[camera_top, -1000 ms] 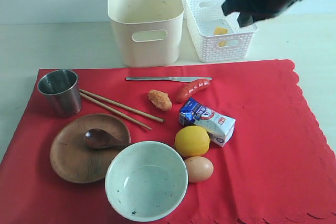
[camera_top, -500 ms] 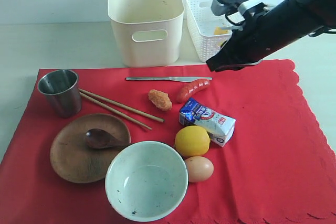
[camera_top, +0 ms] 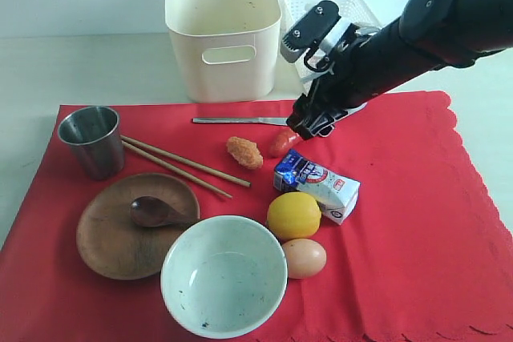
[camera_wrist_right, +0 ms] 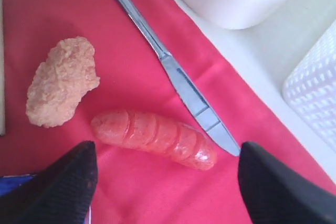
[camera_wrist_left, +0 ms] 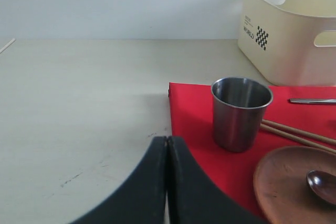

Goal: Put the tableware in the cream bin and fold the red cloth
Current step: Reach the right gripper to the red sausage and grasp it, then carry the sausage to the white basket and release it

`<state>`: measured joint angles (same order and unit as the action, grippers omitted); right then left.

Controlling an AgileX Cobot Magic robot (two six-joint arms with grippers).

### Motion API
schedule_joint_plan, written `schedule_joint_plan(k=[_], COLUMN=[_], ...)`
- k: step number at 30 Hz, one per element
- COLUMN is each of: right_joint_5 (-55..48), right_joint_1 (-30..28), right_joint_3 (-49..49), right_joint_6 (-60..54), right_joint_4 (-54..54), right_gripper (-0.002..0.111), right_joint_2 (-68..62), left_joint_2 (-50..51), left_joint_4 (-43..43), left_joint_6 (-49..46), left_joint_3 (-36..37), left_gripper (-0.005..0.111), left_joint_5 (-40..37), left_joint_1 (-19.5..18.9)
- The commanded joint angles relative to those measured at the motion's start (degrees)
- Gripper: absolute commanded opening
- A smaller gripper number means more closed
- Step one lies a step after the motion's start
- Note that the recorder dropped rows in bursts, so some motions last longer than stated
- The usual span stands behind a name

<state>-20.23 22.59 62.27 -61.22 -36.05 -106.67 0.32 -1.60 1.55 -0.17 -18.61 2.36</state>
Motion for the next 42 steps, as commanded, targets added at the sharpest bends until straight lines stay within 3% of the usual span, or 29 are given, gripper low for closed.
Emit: schedule_joint_plan(k=[1, 7, 24, 26, 28, 31, 35, 42], right_joint_5=[-2.9, -14.2, -20.1, -20.1, -20.2, -20.4, -20.6, -19.9], right_joint_1=[0.1, 0.1, 0.1, 0.1, 0.1, 0.1, 0.1, -0.1], right_joint_3=[3.6, 9.6, 22.4, 22.8, 22.8, 22.8, 22.8, 22.8], right_joint_6=[0.0, 5.5, 7.5, 6.9, 4.5, 4.1, 4.3, 7.6], right_joint_4=[4.7, 14.2, 23.2, 23.2, 23.2, 24.0, 24.3, 24.1], right_gripper=[0.072, 0.072, 0.071, 0.067, 0.055, 0.026, 0.0, 0.0], right_joint_2=[-2.2, -5.3, -16.9, -18.1, -18.8, -18.3, -14.9, -6.2], left_joint_2=[-0.3, -0.3, -0.3, -0.3, -0.3, -0.3, -0.3, -0.3], left_joint_4=[-0.4, -0.4, -0.4, -0.4, -0.4, -0.4, -0.4, -0.4], left_joint_6=[0.1, 0.1, 0.1, 0.1, 0.1, 0.1, 0.1, 0.1], left_joint_3=[0.2, 0.2, 0.2, 0.2, 0.2, 0.2, 0.2, 0.2], left_gripper=[0.0, 0.0, 0.0, 0.0, 0.0, 0.0, 0.0, 0.0], left_joint_5=[0.3, 0.3, 0.3, 0.3, 0.3, 0.3, 0.3, 0.3], left_joint_1=[-0.1, -0.1, -0.1, -0.1, -0.1, -0.1, -0.1, -0.1])
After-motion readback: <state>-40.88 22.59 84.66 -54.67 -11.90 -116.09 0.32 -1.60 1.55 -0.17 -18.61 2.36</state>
